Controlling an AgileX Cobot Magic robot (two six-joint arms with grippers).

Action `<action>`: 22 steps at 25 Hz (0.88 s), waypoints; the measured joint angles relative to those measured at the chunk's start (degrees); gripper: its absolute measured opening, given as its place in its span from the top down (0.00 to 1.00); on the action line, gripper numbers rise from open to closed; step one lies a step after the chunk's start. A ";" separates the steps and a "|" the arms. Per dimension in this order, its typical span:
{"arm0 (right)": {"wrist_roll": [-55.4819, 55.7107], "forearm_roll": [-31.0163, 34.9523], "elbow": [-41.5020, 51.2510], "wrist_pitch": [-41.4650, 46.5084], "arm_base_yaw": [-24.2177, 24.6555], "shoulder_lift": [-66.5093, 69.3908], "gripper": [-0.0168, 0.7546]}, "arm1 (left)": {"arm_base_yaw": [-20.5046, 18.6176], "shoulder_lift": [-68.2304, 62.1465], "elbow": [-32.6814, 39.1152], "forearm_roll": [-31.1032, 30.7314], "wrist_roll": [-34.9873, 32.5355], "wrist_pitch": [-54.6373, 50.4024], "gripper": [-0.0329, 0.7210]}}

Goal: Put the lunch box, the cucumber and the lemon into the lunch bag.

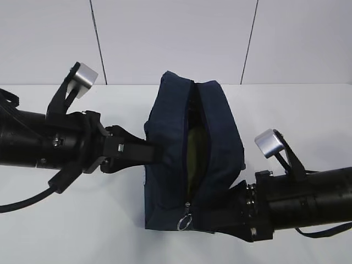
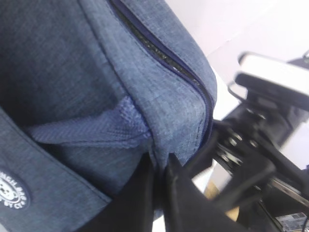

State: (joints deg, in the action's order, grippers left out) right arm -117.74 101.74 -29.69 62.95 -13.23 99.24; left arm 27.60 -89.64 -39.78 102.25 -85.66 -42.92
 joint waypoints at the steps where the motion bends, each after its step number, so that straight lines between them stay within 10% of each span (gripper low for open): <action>1: -0.12 0.00 -0.69 -0.58 0.00 0.00 0.54 | 0.00 0.00 0.02 0.00 0.00 -0.38 0.96; 22: 1.56 -0.12 -3.51 -15.90 -9.57 0.27 0.54 | 0.00 0.00 0.12 0.00 0.00 -1.10 0.96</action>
State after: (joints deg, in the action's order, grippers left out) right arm -116.19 101.62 -33.20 47.05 -22.80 99.51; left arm 27.60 -89.64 -39.66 102.25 -85.66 -44.02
